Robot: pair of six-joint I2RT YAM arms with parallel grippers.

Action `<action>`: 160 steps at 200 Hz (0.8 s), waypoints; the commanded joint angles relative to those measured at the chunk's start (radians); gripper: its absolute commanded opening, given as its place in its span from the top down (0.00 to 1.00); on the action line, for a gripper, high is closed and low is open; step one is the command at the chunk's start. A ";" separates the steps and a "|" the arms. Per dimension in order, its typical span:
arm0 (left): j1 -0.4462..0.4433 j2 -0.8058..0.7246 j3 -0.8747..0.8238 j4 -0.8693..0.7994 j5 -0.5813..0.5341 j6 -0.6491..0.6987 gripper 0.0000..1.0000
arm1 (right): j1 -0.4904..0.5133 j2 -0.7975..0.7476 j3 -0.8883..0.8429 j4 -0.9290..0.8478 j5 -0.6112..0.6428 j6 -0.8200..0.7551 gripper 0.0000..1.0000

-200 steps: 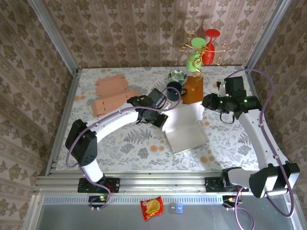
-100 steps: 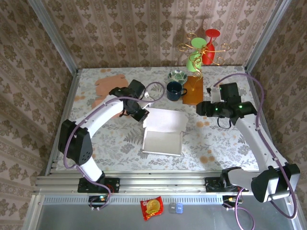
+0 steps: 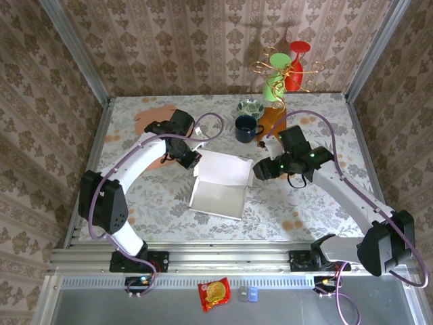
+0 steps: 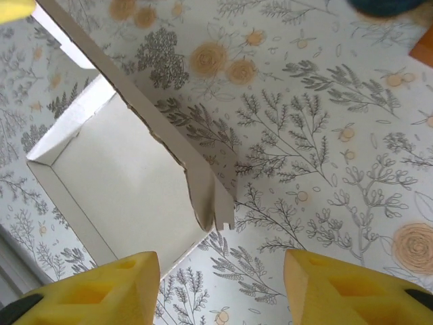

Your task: Fold the paper box

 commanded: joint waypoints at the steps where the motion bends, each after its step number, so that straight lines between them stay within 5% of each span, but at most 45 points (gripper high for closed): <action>1: 0.003 -0.019 -0.012 0.003 0.012 -0.017 1.00 | 0.012 0.037 0.003 0.007 0.069 0.048 0.49; 160: 0.003 -0.014 -0.025 0.050 0.019 -0.135 1.00 | 0.061 0.214 0.100 0.050 0.131 0.097 0.77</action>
